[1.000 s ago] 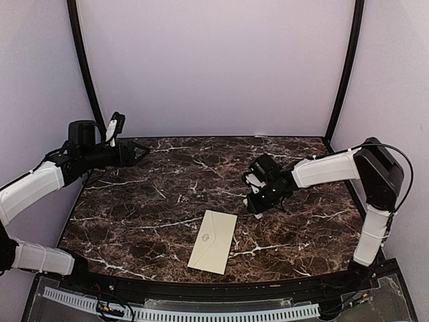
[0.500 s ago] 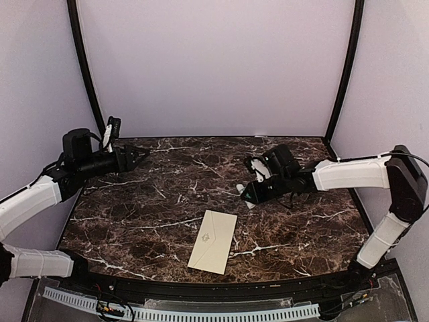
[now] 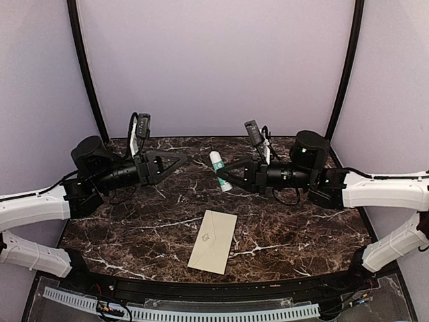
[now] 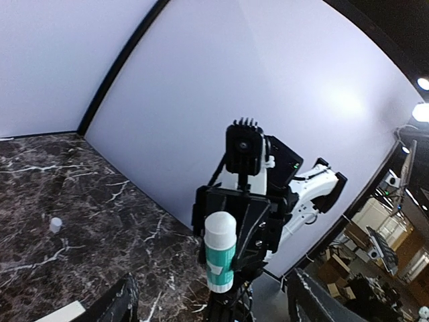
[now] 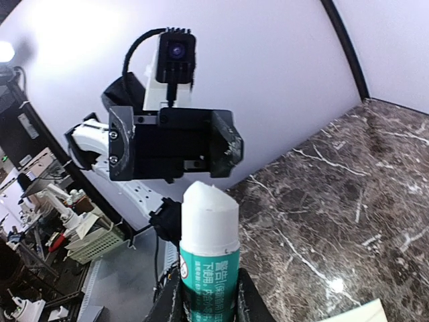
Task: Place the letter into the envelope and seal it
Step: Screw the solid glue.
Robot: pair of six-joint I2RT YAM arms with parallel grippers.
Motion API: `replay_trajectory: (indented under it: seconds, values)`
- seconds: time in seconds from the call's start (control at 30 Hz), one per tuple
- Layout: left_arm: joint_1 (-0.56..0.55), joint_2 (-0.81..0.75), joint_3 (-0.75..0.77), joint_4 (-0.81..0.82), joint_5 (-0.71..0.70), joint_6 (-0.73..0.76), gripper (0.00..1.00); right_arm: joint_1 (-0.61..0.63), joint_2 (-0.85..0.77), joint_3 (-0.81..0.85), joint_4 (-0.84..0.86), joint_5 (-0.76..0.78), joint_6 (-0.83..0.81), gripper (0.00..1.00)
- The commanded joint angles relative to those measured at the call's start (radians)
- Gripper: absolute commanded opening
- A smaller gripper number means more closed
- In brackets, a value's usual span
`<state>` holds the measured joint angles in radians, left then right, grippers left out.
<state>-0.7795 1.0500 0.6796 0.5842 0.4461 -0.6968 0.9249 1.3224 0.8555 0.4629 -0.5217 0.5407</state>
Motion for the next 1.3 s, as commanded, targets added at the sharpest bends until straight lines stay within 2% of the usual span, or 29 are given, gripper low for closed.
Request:
replay_trajectory:
  seconds: [0.0, 0.27, 0.63, 0.77, 0.83, 1.07, 1.27]
  values:
    - [-0.084, 0.054, 0.101, 0.138, 0.144, 0.045, 0.75, 0.044, -0.011, 0.037, 0.148, -0.080, 0.035, 0.06]
    - [-0.191, 0.154, 0.196, 0.131, 0.183, 0.147, 0.76, 0.075, -0.021, 0.046, 0.186, -0.126, 0.039, 0.04]
    - [-0.219, 0.189, 0.205, 0.126, 0.137, 0.152, 0.76, 0.083, -0.018, 0.045, 0.214, -0.153, 0.053, 0.02]
    - [-0.223, 0.197, 0.205, 0.123, 0.143, 0.147, 0.62, 0.088, -0.005, 0.054, 0.219, -0.171, 0.055, 0.01]
    - [-0.225, 0.198, 0.203, 0.129, 0.141, 0.143, 0.50, 0.088, 0.000, 0.058, 0.222, -0.179, 0.056, 0.01]
    - [-0.226, 0.210, 0.199, 0.163, 0.142, 0.121, 0.44, 0.097, 0.018, 0.071, 0.219, -0.196, 0.055, 0.00]
    - [-0.225, 0.223, 0.198, 0.202, 0.160, 0.093, 0.34, 0.099, 0.024, 0.074, 0.201, -0.199, 0.048, 0.00]
